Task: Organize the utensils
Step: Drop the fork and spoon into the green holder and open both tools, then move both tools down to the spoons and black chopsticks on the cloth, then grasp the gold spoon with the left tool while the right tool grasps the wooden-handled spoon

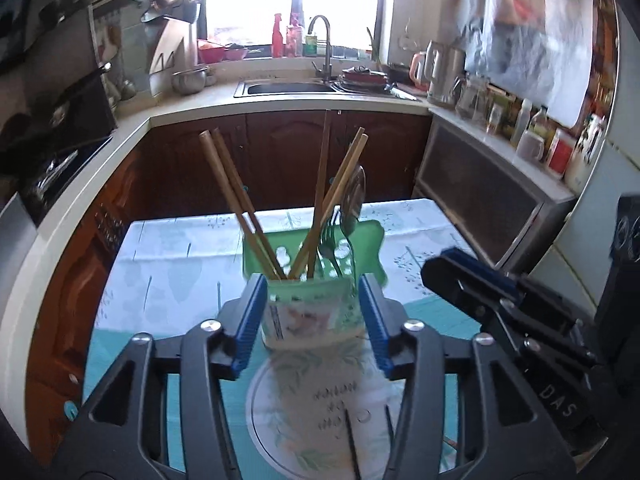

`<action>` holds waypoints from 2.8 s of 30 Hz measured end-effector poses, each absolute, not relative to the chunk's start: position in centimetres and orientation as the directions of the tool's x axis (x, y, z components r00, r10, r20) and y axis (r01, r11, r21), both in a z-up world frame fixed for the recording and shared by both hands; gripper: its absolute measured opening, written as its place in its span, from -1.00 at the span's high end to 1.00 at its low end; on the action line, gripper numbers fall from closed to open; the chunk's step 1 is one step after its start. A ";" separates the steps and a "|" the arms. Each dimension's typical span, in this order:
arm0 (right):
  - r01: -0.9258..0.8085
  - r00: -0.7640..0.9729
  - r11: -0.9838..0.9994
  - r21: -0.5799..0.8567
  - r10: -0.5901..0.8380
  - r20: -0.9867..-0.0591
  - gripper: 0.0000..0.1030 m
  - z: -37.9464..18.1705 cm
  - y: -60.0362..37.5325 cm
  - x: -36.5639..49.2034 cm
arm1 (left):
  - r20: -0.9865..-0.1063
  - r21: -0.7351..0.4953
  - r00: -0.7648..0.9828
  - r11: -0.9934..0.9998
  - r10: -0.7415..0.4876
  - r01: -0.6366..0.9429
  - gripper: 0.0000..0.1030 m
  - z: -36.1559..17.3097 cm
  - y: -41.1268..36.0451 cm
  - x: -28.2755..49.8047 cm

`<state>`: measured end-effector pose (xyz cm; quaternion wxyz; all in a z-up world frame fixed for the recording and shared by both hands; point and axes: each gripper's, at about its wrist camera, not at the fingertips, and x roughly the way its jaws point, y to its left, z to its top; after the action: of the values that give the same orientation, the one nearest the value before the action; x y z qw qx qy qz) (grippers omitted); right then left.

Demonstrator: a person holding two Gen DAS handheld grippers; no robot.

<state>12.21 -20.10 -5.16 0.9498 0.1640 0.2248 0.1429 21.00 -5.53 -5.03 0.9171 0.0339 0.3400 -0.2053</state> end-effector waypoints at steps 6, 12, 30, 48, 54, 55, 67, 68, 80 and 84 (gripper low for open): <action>-0.136 0.830 0.907 0.399 0.325 -0.453 0.55 -6.5 -20.2 9.1 | -0.661 -0.115 0.672 0.930 -0.334 0.349 0.08 -5.7 -2.6 16.7; -0.097 0.817 0.917 0.387 0.295 -0.495 0.55 -7.1 -19.8 5.8 | -0.700 -0.149 0.636 0.937 -0.325 0.315 0.06 -7.2 -0.1 13.2; 0.012 0.728 0.967 0.253 0.166 -0.665 0.55 -9.4 -18.5 1.5 | -0.773 -0.144 0.560 0.942 -0.298 0.303 0.05 -9.8 2.0 7.8; 0.060 0.615 0.993 0.103 0.045 -0.788 0.55 -11.4 -18.0 1.5 | -0.861 -0.145 0.442 0.954 -0.253 0.262 0.05 -14.9 2.9 8.1; 0.040 0.581 0.998 0.058 0.024 -0.813 0.55 -12.8 -18.4 2.1 | -0.891 -0.173 0.378 0.958 -0.251 0.230 0.05 -17.0 3.5 9.0; 0.033 0.573 0.998 0.054 0.025 -0.819 0.55 -13.0 -18.5 2.3 | -0.893 -0.175 0.372 0.958 -0.252 0.228 0.05 -17.2 3.6 9.1; -0.110 0.471 0.994 0.015 0.065 -0.880 0.55 -16.8 -19.7 3.6 | -0.913 -0.191 0.317 0.956 -0.256 0.223 0.05 -18.9 3.0 9.7; -0.116 0.464 0.993 0.019 0.071 -0.883 0.55 -16.9 -19.7 3.6 | -0.915 -0.193 0.310 0.955 -0.257 0.225 0.05 -19.0 2.9 9.7; -0.181 0.336 0.983 0.032 0.092 -0.937 0.55 -18.0 -18.6 6.1 | -0.928 -0.248 0.192 0.913 -0.320 0.325 0.05 -19.7 1.4 8.8; -0.219 0.314 0.976 -0.006 0.065 -0.947 0.89 -18.0 -17.9 6.6 | -0.935 -0.264 0.131 0.896 -0.328 0.357 0.05 -20.4 0.7 8.2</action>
<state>6.63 -17.93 -18.03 0.8077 -0.0665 0.5792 0.0877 8.24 0.69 -20.37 0.7520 0.0116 0.6184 -0.2278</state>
